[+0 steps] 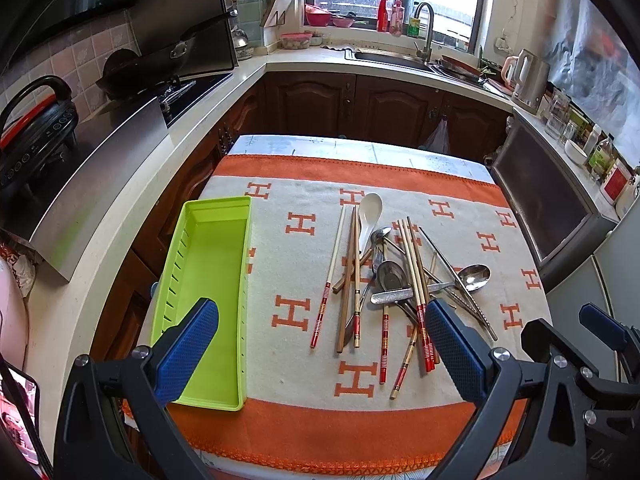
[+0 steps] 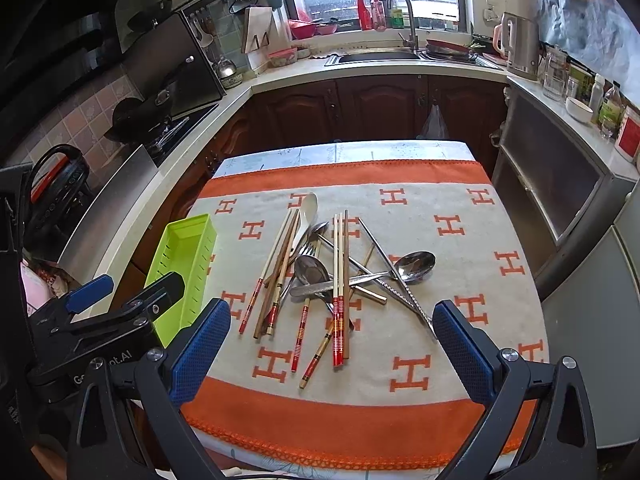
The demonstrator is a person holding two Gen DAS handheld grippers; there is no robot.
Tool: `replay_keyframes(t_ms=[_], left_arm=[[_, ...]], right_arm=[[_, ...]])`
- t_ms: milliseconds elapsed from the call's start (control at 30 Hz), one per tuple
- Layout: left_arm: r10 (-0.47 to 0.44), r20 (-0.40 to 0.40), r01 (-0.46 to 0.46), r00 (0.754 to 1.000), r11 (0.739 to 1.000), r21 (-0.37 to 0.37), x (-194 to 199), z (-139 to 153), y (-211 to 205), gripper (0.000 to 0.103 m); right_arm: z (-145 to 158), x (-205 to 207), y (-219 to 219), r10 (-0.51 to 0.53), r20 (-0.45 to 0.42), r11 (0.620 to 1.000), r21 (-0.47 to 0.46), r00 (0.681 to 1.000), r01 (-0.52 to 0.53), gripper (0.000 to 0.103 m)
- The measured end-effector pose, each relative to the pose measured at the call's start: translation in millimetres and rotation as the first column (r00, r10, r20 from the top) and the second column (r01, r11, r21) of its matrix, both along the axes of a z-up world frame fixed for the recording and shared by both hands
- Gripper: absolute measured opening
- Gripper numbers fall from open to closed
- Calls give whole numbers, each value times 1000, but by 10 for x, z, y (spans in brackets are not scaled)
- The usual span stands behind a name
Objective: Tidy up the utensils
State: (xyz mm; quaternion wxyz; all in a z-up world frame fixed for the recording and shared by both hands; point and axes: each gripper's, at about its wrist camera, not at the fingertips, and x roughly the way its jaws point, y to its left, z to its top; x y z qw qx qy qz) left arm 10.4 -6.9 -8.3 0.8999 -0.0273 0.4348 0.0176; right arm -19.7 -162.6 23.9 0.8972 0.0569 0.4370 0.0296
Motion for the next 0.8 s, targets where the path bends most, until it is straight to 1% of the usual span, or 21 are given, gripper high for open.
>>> replay_keyframes(t_ms=[800], left_arm=[[3,-2,-3,1000,1000,5,-26,-16,-10,102]], right_arm=[[-28,-19,-45,-5,-1,1000,11,1000,5,103]])
